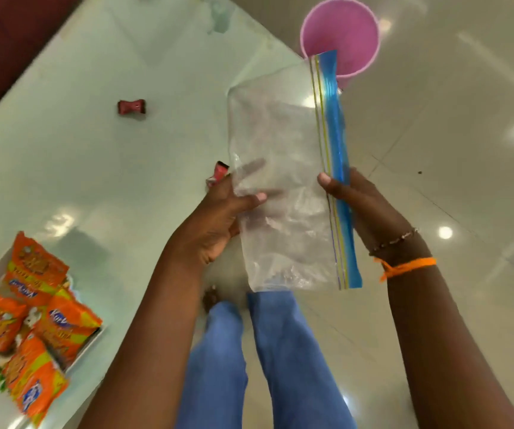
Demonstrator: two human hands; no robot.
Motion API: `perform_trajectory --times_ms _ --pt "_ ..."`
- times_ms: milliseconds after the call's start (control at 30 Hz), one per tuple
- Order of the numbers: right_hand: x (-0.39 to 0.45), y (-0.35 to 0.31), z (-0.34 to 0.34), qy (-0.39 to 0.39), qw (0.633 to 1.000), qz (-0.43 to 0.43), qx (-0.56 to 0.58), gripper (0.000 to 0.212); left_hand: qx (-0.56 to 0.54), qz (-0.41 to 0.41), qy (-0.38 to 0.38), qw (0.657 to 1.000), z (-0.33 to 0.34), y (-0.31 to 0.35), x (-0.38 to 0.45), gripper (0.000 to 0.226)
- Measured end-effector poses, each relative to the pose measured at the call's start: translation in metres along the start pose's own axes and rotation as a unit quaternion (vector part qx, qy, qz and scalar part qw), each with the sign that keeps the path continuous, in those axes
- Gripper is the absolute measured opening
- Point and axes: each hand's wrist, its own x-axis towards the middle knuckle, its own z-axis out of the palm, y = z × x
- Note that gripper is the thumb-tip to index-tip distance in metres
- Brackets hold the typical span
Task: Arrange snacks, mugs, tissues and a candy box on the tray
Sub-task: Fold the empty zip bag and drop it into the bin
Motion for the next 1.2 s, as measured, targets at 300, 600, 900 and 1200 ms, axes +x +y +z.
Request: perform_trajectory --times_ms 300,600,900,1200 --pt "0.039 0.006 -0.039 -0.066 0.982 0.050 0.168 0.030 0.058 -0.028 0.041 0.997 0.024 0.016 0.049 0.050" --pt "0.108 -0.058 -0.059 0.097 0.986 -0.118 0.061 0.046 -0.126 -0.162 0.064 0.977 0.036 0.074 0.116 0.054" --pt "0.175 -0.101 -0.097 0.075 0.943 -0.014 0.325 0.033 0.059 -0.008 0.067 0.996 0.048 0.133 0.193 0.079" --pt "0.267 -0.119 -0.145 0.236 0.970 -0.060 0.025 0.039 0.330 -0.005 0.115 0.937 0.074 0.152 0.295 0.058"
